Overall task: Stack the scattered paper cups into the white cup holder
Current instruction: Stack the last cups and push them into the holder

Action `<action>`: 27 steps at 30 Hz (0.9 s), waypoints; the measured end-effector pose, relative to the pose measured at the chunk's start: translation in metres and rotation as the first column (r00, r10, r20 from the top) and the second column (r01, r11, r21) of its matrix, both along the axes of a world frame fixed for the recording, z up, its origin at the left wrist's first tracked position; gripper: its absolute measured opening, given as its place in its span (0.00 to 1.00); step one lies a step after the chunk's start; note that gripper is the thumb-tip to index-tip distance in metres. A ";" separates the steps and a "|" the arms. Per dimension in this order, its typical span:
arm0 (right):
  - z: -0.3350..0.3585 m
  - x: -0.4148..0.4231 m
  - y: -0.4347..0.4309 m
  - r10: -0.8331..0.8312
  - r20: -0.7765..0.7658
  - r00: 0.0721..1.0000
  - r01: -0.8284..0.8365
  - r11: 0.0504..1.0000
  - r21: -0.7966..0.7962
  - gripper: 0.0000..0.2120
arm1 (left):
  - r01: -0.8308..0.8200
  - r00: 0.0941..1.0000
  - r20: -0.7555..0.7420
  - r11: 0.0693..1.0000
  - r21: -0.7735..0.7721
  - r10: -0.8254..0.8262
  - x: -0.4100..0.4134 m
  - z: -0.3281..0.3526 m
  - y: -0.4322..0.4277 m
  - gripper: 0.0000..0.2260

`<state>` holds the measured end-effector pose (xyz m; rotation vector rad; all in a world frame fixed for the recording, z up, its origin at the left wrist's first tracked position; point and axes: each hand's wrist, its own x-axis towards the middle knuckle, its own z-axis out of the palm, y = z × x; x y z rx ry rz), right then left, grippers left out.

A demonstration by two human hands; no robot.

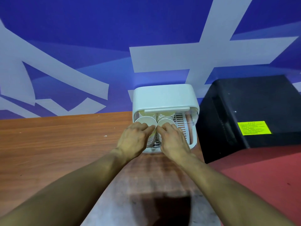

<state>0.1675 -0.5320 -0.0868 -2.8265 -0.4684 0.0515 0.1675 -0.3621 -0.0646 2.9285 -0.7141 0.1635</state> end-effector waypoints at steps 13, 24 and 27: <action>-0.008 -0.006 0.001 -0.036 0.045 0.998 0.032 0.995 0.090 0.28 | 0.040 0.999 -0.014 0.999 -0.003 -0.040 -0.008 -0.031 0.005 0.25; -0.010 -0.005 0.001 -0.032 0.067 0.997 0.021 0.988 0.155 0.24 | 0.037 0.999 0.005 0.996 -0.076 -0.037 -0.004 -0.038 0.002 0.21; -0.008 -0.006 0.001 -0.038 0.091 0.995 0.009 0.956 0.292 0.19 | 0.060 0.994 -0.077 0.987 -0.150 -0.072 -0.003 -0.045 0.006 0.16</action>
